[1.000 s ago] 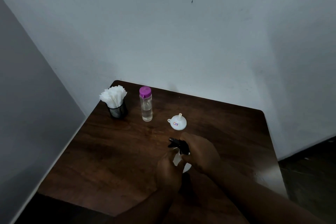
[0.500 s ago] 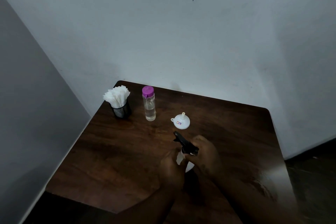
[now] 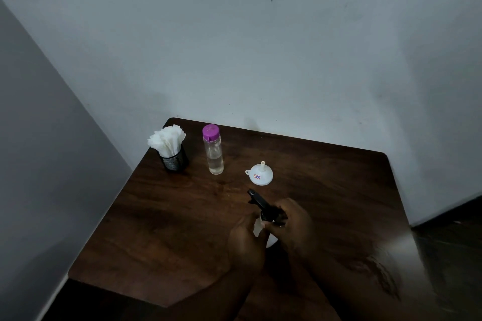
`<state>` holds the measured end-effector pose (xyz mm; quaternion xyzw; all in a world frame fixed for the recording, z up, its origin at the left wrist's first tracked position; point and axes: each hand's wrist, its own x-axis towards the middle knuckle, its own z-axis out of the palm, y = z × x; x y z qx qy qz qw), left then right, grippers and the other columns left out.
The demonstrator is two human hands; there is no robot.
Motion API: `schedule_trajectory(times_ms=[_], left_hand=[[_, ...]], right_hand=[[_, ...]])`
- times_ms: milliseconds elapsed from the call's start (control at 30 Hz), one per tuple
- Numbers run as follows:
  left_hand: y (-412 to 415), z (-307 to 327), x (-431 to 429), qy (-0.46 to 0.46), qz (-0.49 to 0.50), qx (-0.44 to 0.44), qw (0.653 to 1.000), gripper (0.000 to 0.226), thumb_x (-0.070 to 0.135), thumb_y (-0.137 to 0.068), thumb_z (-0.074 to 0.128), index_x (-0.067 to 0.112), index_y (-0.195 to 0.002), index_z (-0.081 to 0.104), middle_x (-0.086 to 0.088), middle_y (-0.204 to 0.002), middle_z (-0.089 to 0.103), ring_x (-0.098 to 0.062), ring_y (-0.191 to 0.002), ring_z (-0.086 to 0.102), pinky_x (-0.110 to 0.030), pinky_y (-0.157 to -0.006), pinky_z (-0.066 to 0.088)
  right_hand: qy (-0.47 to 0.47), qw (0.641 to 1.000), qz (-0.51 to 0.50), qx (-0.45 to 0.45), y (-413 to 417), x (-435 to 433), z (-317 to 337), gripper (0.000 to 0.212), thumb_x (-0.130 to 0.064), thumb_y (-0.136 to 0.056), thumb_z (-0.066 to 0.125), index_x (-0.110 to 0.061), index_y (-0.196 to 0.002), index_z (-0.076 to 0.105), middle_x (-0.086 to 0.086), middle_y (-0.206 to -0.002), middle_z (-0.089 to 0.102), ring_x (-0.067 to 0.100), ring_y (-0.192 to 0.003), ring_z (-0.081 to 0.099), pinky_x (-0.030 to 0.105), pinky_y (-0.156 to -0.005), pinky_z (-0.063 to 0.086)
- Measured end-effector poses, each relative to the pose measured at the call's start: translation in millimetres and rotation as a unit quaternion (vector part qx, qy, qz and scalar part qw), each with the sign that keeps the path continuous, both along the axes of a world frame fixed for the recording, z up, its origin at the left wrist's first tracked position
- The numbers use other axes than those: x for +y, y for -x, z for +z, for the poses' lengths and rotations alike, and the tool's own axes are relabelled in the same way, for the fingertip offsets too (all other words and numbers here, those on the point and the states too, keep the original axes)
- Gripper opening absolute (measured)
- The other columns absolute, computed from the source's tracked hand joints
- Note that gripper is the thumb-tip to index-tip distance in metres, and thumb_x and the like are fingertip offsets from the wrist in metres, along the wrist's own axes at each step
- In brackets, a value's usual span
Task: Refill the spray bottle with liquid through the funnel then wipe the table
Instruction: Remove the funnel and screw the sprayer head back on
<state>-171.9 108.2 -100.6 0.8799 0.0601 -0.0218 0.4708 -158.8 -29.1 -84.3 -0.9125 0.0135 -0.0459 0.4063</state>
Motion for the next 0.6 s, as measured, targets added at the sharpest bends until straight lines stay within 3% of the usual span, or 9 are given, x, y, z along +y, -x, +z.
schedule_trajectory(times_ms=[133,233,433,600], left_hand=[[-2,3,1,0.015,0.002,0.016,1.0,0.041,0.028,-0.09,0.075,0.022,-0.13,0.067,0.003,-0.125,0.071,-0.016,-0.114,0.066,-0.036,-0.095,0.054],[-2,3,1,0.022,0.001,0.012,1.0,0.041,0.029,-0.089,0.077,0.023,-0.128,0.068,0.004,-0.123,0.071,-0.016,-0.112,0.067,-0.036,-0.094,0.055],[0,4,2,0.009,-0.008,0.006,1.0,0.037,0.031,-0.092,0.073,0.026,-0.128,0.067,0.006,-0.12,0.072,-0.013,-0.11,0.067,-0.032,-0.09,0.055],[0,6,3,0.016,-0.01,0.006,1.0,0.04,0.03,-0.09,0.075,0.025,-0.129,0.067,0.006,-0.123,0.071,-0.011,-0.109,0.067,-0.03,-0.091,0.055]], right_hand=[[-0.032,0.999,0.021,-0.003,3,-1,1,0.034,-0.029,-0.075,0.08,-0.046,-0.094,0.058,-0.023,-0.096,0.059,-0.004,-0.091,0.06,0.014,-0.071,0.051],[-0.003,0.999,0.053,-0.001,2,-6,-3,0.021,-0.032,-0.08,0.074,-0.032,-0.1,0.067,-0.018,-0.098,0.056,0.0,-0.088,0.06,0.021,-0.071,0.054],[-0.015,1.0,0.0,-0.019,7,3,-3,0.033,-0.027,-0.075,0.081,-0.038,-0.091,0.055,-0.021,-0.09,0.055,-0.001,-0.087,0.059,0.012,-0.066,0.048],[-0.024,0.999,0.037,-0.024,8,-1,1,0.03,-0.031,-0.081,0.074,-0.039,-0.106,0.06,-0.025,-0.1,0.054,-0.002,-0.094,0.058,0.01,-0.073,0.048]])
